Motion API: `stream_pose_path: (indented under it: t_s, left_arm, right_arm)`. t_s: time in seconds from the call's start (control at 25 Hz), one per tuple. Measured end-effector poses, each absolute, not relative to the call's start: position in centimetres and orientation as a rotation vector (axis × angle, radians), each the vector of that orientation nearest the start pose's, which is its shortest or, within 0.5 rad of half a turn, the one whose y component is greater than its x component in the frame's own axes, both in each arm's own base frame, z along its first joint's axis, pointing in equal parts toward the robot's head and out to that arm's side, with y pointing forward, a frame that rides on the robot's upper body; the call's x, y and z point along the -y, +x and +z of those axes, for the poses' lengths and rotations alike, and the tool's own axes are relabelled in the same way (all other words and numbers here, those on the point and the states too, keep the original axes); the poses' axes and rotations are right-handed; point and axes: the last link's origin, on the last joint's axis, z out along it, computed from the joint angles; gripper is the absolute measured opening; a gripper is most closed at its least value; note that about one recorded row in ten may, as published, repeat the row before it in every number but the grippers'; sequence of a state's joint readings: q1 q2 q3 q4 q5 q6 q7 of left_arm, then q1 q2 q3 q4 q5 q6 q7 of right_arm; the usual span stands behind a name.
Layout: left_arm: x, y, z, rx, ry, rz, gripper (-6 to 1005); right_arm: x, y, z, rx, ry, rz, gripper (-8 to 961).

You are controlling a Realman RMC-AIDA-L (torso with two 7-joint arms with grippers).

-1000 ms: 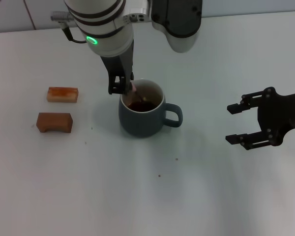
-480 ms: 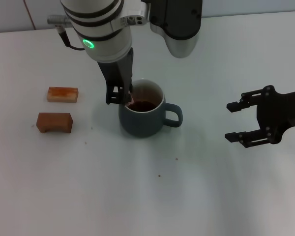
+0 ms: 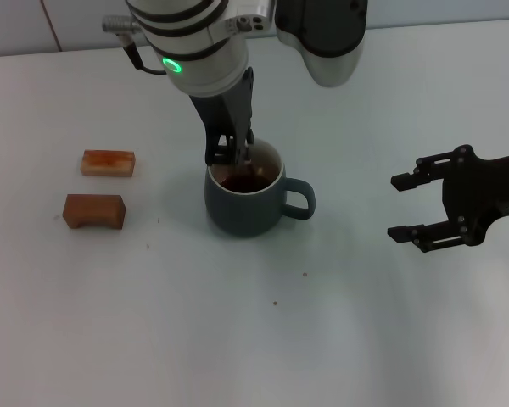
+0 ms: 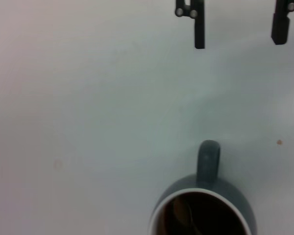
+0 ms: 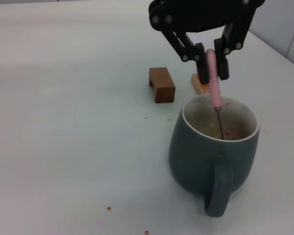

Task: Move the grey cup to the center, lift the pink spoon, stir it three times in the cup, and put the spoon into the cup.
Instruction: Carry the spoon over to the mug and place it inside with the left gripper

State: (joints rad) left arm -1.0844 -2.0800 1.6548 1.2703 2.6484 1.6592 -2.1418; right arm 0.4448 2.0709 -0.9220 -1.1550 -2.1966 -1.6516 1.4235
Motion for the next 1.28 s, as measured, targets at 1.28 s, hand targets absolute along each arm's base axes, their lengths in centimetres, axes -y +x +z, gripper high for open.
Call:
stream_pose_path:
  t_s: [1.28]
  left_arm:
    - [-36.0, -2.4, -4.2, -0.479, -2.845, 0.926, 271]
  right_arm:
    - [-32.5, 24.5, 3.9, -0.129, -2.901, 0.112, 704]
